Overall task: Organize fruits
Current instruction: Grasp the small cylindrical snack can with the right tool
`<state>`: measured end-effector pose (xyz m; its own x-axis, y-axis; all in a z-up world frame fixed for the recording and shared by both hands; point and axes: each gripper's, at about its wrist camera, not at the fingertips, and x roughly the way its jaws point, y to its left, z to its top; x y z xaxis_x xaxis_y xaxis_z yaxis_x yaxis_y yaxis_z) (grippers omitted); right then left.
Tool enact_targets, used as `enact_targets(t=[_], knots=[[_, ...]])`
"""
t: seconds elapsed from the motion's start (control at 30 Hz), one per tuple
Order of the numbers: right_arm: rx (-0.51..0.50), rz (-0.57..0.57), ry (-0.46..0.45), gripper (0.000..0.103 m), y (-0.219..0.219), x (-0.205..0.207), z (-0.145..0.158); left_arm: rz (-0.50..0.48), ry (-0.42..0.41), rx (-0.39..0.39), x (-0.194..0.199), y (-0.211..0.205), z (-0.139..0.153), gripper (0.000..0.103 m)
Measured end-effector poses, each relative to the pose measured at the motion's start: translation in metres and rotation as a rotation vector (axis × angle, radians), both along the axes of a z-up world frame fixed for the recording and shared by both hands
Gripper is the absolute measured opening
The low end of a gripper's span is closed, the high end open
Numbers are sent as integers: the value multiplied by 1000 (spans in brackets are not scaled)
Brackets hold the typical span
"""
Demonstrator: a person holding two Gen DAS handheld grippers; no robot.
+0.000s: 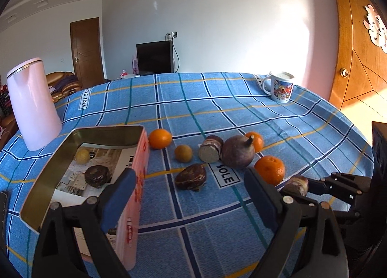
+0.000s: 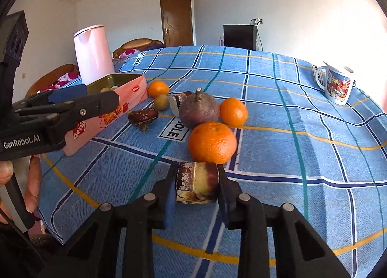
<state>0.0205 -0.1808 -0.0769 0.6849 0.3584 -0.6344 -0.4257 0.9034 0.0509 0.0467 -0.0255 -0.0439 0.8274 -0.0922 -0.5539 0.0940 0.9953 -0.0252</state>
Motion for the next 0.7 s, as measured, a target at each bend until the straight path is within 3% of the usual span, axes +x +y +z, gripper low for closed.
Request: enact_targets(t=[0.4,0.6,0.7], knots=[[26,-225,-60,31,-71,25,10,-132,113,-8,32,-62,-18,91],[27,-239,-46,31,-80,31,6,-175,159,27,43,-86,-27,81],[2,-226,-32,32,-76,33,5,-188,183,31,49,-92,-30,70]])
